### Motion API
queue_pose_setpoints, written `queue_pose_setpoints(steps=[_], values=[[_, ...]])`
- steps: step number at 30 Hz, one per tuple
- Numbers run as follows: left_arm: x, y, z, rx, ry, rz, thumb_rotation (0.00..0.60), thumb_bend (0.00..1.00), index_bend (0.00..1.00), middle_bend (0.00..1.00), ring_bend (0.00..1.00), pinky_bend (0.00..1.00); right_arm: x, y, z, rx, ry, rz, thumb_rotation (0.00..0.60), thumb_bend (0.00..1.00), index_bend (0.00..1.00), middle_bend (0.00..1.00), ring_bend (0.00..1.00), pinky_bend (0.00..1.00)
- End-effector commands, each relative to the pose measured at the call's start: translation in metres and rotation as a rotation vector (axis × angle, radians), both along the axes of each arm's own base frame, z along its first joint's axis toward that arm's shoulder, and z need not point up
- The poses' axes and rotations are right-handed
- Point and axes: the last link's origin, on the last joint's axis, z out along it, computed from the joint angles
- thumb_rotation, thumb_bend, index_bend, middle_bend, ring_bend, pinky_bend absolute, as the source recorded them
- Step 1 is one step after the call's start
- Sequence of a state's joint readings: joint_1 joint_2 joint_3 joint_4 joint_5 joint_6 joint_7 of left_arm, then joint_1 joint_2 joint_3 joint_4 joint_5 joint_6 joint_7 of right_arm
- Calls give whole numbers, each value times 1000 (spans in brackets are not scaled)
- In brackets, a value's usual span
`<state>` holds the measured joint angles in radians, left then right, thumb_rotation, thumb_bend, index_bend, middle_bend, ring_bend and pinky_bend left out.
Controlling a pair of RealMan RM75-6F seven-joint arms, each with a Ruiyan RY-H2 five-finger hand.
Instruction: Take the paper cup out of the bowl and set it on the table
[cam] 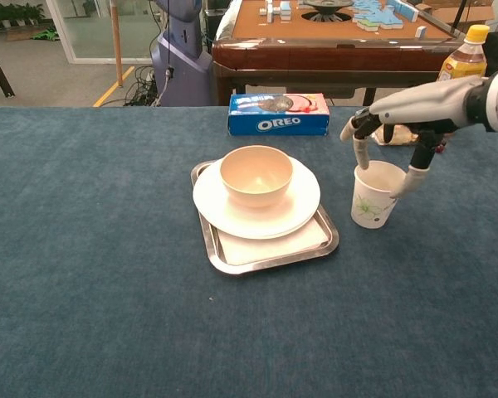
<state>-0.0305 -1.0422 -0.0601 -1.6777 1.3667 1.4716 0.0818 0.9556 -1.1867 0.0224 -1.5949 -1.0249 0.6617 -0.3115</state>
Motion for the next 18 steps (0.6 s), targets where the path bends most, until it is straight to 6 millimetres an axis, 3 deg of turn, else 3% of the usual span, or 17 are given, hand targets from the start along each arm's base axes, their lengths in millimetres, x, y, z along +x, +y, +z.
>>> queue_pose_setpoints(steps=[1, 7, 13, 18], values=[[0, 0, 0, -1, 0, 1, 600, 74, 279, 68, 3, 290, 4, 6, 23, -49, -13, 19, 600, 181, 403, 118, 3, 232], [1, 0, -2, -8, 1, -4, 600, 74, 279, 68, 4, 291, 1, 22, 63, -184, -26, 31, 600, 180, 403, 120, 3, 232], [4, 2, -5, -11, -11, -40, 600, 74, 288, 83, 16, 295, -24, 57, 100, -369, 14, 5, 600, 179, 403, 146, 3, 232], [7, 3, -9, -9, -25, -95, 600, 74, 310, 118, 49, 315, -51, 93, 116, -464, 44, -57, 600, 179, 403, 154, 4, 232]])
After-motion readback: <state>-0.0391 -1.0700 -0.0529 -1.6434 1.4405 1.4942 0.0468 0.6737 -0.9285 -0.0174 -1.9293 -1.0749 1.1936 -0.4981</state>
